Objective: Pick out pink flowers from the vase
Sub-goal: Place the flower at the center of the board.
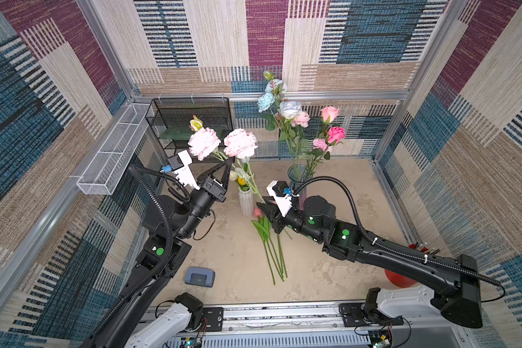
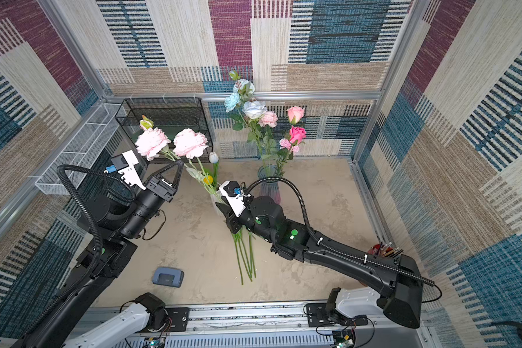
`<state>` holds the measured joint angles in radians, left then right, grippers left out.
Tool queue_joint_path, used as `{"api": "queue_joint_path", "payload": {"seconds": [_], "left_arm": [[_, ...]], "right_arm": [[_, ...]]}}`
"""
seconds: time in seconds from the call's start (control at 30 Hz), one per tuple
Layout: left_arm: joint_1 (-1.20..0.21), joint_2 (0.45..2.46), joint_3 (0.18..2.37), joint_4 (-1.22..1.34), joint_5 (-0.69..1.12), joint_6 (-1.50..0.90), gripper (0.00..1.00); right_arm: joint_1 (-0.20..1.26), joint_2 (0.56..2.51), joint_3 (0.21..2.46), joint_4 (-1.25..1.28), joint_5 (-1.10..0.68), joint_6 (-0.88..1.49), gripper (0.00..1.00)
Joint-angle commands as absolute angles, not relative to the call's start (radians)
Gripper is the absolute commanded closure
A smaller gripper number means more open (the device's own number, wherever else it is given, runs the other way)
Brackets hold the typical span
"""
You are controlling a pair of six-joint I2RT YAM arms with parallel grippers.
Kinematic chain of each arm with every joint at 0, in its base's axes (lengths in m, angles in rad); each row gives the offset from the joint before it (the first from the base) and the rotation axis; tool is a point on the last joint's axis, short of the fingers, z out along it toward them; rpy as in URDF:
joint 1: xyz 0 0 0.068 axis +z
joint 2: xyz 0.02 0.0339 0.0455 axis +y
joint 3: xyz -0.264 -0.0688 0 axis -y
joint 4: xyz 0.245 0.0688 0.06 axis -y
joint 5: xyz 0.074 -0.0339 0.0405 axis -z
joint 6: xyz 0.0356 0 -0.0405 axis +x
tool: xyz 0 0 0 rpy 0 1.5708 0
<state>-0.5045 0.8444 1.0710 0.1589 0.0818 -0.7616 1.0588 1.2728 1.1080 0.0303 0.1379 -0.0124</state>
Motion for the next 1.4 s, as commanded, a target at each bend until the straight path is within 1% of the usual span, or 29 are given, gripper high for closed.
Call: {"api": "queue_joint_path", "payload": {"seconds": [0.0,0.13,0.33,0.43,0.5,0.57,0.8,0.83,0.87,0.93,1.07,1.23,1.37], "left_arm": [[-0.504,0.839,1.075,0.155,0.062,-0.738,1.0],[-0.505,0.839,1.075,0.153,0.06,-0.735,1.0],[-0.503,0.839,1.068,0.158,0.062,-0.747,1.0],[-0.504,0.84,1.066,0.157,0.064,-0.749,1.0],[-0.503,0.838,1.067,0.152,0.064,-0.749,1.0],[-0.503,0.836,1.063,0.15,0.066,-0.75,1.0],[-0.503,0.84,1.062,0.135,0.091,-0.739,1.0],[-0.503,0.838,1.061,0.131,0.1,-0.736,0.97],[-0.504,0.836,1.06,0.126,0.109,-0.732,0.9],[-0.503,0.825,1.053,0.117,0.118,-0.727,0.8],[-0.503,0.796,1.04,0.067,0.135,-0.706,0.68],[-0.503,0.73,0.99,0.001,0.172,-0.693,0.57],[-0.505,0.673,0.945,-0.121,0.212,-0.704,0.53]], "right_arm": [[1.079,1.256,1.096,0.009,0.151,-0.005,0.66],[1.092,1.237,1.066,0.007,0.169,0.001,0.65],[1.094,1.222,1.029,0.013,0.186,0.009,0.69],[1.094,1.229,1.032,0.005,0.193,0.013,0.77],[1.094,1.232,1.035,0.002,0.196,0.019,0.92],[1.094,1.232,1.04,-0.002,0.2,0.026,1.0],[1.092,1.22,1.051,-0.024,0.227,0.064,1.0],[1.091,1.215,1.048,-0.027,0.228,0.065,1.0],[1.088,1.209,1.045,-0.029,0.23,0.07,1.0],[1.085,1.195,1.032,-0.035,0.23,0.08,1.0],[1.08,1.152,0.979,-0.044,0.229,0.105,1.0],[1.08,1.072,0.879,-0.078,0.236,0.157,1.0],[1.077,0.971,0.758,-0.099,0.224,0.241,1.0]]}}
